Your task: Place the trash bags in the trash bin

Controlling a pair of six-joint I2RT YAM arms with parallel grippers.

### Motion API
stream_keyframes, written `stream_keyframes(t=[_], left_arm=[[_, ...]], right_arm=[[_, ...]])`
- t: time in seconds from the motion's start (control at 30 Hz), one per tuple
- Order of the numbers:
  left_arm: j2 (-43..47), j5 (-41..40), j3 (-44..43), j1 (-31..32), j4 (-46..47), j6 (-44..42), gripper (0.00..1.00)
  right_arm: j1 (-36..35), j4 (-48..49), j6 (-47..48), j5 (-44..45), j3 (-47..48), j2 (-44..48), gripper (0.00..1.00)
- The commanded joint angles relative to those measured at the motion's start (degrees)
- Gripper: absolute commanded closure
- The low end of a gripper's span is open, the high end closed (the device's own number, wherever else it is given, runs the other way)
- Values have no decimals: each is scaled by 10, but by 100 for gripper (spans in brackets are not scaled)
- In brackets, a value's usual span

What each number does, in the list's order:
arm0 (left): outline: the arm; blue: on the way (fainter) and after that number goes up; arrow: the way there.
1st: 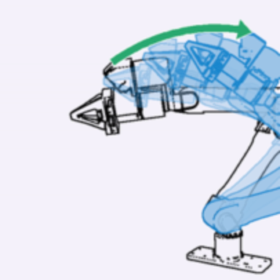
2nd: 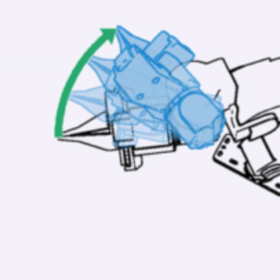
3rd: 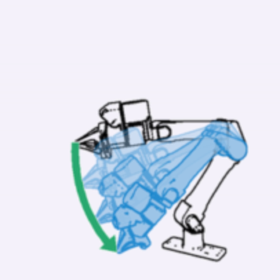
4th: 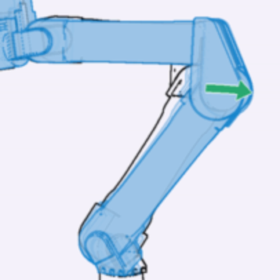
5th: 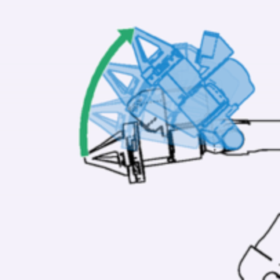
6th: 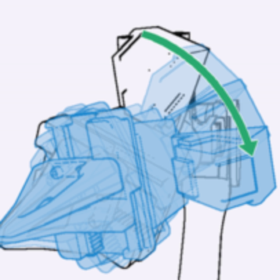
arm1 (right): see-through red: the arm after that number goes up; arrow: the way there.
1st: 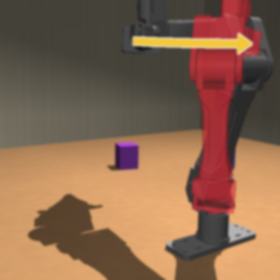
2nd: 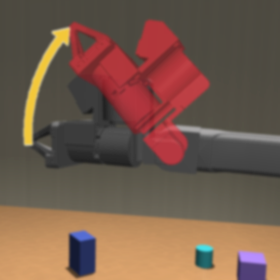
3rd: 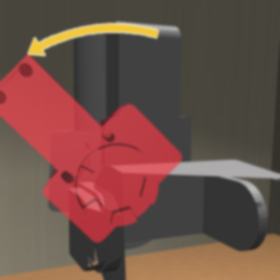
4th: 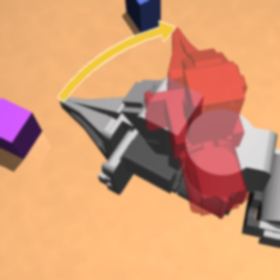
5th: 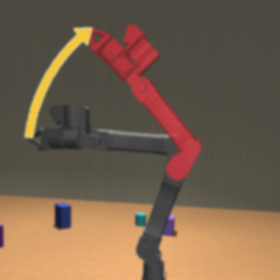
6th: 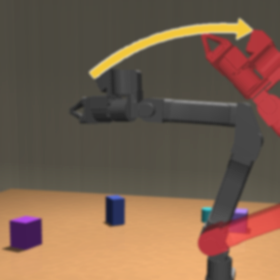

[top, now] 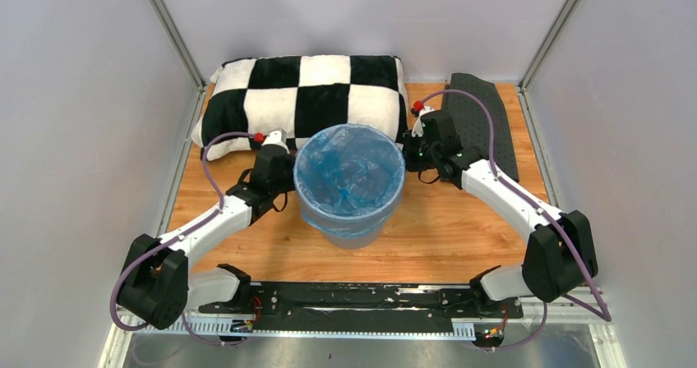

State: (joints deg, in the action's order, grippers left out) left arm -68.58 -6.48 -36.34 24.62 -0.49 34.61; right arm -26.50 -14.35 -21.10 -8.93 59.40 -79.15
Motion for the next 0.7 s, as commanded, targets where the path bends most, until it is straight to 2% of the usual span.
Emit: stream_keyframes(t=[0.0, 0.27, 0.67], left_arm=[[5, -34, 21, 17, 25, 13, 100], [-18, -76, 46, 17, 41, 3, 100], [-41, -89, 45, 16, 68, -28, 100]], right_arm=[[-4, -3, 18, 21, 12, 1, 100], [-4, -19, 27, 44, -11, 14, 100], [-4, -28, 35, 65, -15, 2, 100]])
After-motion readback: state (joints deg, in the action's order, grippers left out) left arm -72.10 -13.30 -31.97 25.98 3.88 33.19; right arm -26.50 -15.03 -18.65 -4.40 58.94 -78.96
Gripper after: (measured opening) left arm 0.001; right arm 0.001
